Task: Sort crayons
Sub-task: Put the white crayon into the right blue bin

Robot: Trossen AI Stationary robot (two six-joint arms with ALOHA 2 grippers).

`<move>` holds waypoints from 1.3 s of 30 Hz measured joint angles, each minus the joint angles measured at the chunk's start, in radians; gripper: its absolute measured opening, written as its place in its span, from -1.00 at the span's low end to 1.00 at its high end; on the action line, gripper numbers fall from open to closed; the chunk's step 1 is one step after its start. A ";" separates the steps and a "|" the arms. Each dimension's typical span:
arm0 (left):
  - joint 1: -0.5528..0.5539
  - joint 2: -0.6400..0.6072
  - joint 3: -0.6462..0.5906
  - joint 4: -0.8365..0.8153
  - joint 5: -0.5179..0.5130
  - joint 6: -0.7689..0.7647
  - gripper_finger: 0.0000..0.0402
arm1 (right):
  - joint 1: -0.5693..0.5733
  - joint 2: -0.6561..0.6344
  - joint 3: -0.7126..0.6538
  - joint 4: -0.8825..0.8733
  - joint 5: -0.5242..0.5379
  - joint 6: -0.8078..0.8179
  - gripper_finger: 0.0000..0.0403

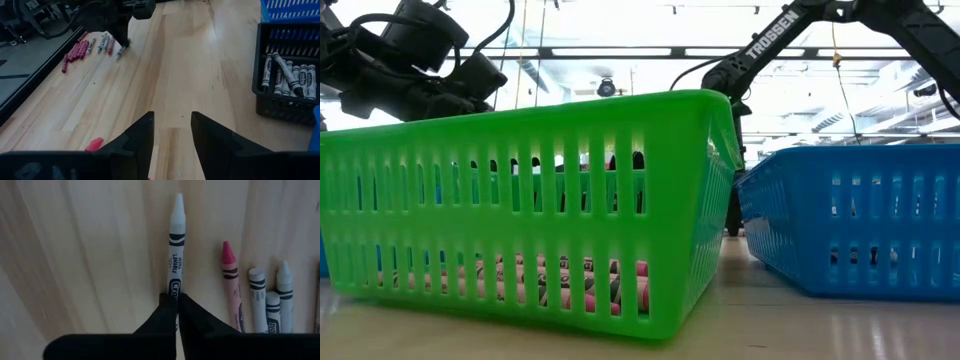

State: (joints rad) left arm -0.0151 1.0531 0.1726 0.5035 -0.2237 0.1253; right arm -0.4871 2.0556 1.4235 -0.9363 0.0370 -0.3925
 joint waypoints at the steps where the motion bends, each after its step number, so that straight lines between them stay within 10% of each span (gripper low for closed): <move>1: 0.000 0.000 0.000 0.000 0.000 0.000 -0.30 | 0.000 0.000 0.000 0.000 0.005 0.006 -0.96; 20: 0.000 0.000 0.000 0.000 0.000 0.000 -0.30 | 0.023 -0.043 -0.004 -0.011 -0.012 0.110 -0.94; 39: 0.001 0.000 0.000 -0.005 0.000 0.016 -0.30 | 0.345 -0.250 -0.002 -0.119 -0.099 0.439 -0.94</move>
State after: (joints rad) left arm -0.0143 1.0531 0.1726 0.4988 -0.2237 0.1410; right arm -0.1422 1.8055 1.4212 -1.0554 -0.0624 0.0467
